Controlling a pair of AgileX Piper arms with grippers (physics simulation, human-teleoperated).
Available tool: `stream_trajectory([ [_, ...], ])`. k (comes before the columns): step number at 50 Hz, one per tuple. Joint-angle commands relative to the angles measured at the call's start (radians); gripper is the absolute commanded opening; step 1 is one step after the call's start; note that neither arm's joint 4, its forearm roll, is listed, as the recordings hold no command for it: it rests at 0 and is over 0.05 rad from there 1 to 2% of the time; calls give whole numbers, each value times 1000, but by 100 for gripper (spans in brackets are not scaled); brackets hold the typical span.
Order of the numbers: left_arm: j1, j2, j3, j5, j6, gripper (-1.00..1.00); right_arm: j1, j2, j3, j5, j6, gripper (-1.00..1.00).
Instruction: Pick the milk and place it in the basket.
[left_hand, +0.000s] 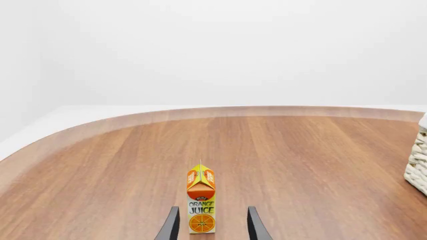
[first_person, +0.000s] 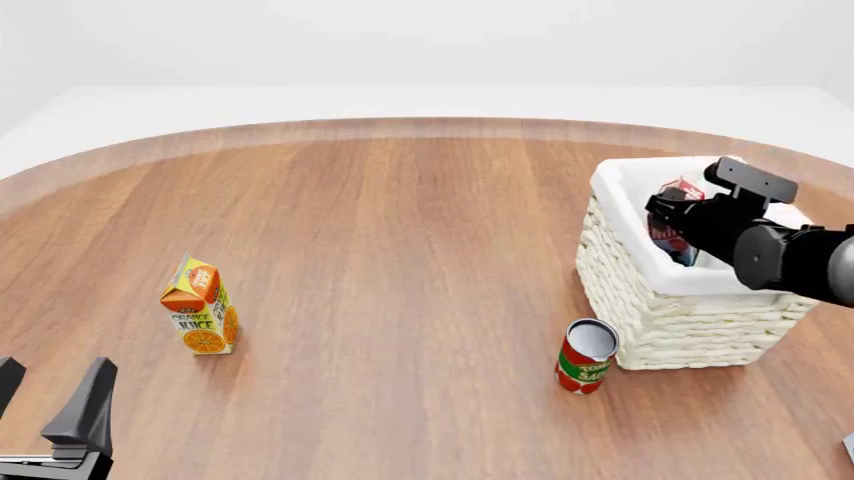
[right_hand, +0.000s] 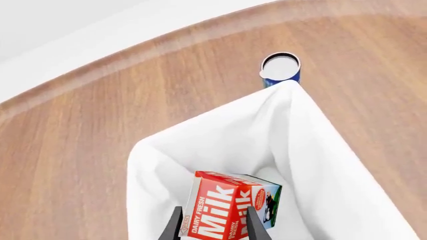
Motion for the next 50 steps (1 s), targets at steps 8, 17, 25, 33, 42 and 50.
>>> stream_trajectory([
  [8, 0, 0, 0, 0, 0, 100, -3, -4, -28, 3, 26, 100],
  [17, 0, 0, 0, 0, 0, 100, -2, -5, -29, 4, 21, 100],
  [25, 0, 0, 0, 0, 0, 100, -1, -14, -24, 3, 23, 100],
  [33, 0, 0, 0, 0, 0, 100, 9, -32, -13, 5, 24, 100],
  [42, 0, 0, 0, 0, 0, 100, 12, -72, -5, 24, 15, 100],
  [50, 0, 0, 0, 0, 0, 100, 24, -124, 15, 45, 4, 100],
])
